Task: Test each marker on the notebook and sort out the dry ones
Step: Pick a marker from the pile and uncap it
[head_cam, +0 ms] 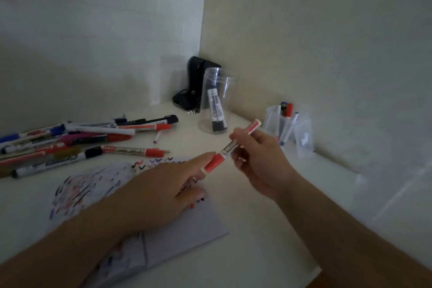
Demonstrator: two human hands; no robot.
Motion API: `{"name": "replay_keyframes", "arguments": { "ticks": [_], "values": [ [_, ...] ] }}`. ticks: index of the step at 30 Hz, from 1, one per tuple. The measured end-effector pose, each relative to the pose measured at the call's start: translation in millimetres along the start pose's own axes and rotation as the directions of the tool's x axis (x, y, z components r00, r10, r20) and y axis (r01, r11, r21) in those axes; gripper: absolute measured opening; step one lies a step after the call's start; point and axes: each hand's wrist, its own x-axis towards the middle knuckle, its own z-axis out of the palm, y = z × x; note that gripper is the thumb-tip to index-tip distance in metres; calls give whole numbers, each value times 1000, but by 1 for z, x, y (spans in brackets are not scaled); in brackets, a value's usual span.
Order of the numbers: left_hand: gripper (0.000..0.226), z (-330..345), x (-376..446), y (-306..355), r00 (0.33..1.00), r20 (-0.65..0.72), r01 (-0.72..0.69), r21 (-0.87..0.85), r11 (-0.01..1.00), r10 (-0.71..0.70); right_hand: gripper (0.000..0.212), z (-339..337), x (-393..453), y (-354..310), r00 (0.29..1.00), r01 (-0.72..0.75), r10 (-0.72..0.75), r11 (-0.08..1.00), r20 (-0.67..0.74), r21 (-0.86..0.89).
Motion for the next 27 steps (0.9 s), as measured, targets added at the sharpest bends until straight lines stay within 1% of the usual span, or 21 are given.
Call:
{"name": "replay_keyframes", "arguments": {
  "ticks": [2,3,5,6,7,8,9,10,11,13,15,17,19,22,24,26,27],
  "values": [
    [65,4,-2,-2,999,19,-32,47,998,31,20,-19,14,-29,977,139,-142,990,-159,-35],
    [65,5,-3,-4,999,9,-45,68,997,44,18,-32,21,-45,945,217,-235,971,-228,-104],
    [62,8,-3,-9,999,-12,-48,77,996,49,8,-61,36,-76,843,321,-435,879,-317,-353],
    [58,9,-4,-12,999,-23,-46,76,996,47,6,-75,43,-88,783,321,-516,813,-347,-485],
    [53,9,-4,-14,998,-34,-43,78,996,46,9,-88,49,-97,730,297,-578,750,-365,-591],
    [48,9,-4,-15,998,-41,-39,80,996,42,13,-97,54,-102,696,262,-618,692,-364,-673],
    [44,8,-5,-17,998,-42,-36,81,996,39,17,-103,60,-104,685,228,-641,640,-347,-734],
    [41,8,-4,-18,999,-37,-33,80,996,37,23,-106,64,-103,698,194,-641,598,-319,-778],
    [39,7,-4,-18,999,-31,-35,75,997,38,28,-110,70,-99,728,161,-623,561,-287,-812],
    [37,4,-2,-19,999,-18,-40,62,997,41,41,-113,82,-85,807,78,-544,482,-228,-873],
    [35,2,-2,-21,999,-6,-35,45,998,35,46,-115,89,-72,869,-14,-454,376,-197,-927],
    [35,0,-2,-25,999,6,-39,53,998,38,43,-114,93,-64,907,-102,-368,281,-205,-954],
    [35,-1,-2,-30,999,15,-43,67,997,42,34,-112,92,-63,928,-179,-292,195,-232,-964],
    [35,-3,-3,-36,999,25,-30,95,995,28,35,-111,90,-64,943,-203,-241,124,-228,-971],
    [32,-5,-4,-41,999,14,-36,126,991,34,35,-107,88,-66,933,-179,-299,94,-199,-979],
    [27,-9,-6,-46,999,1,-40,144,989,40,36,-93,82,-66,878,-127,-459,52,-137,-991],
    [23,-11,-7,-49,999,-7,-31,152,988,33,36,-81,78,-63,838,-65,-541,32,-72,-997]
  ]
}}
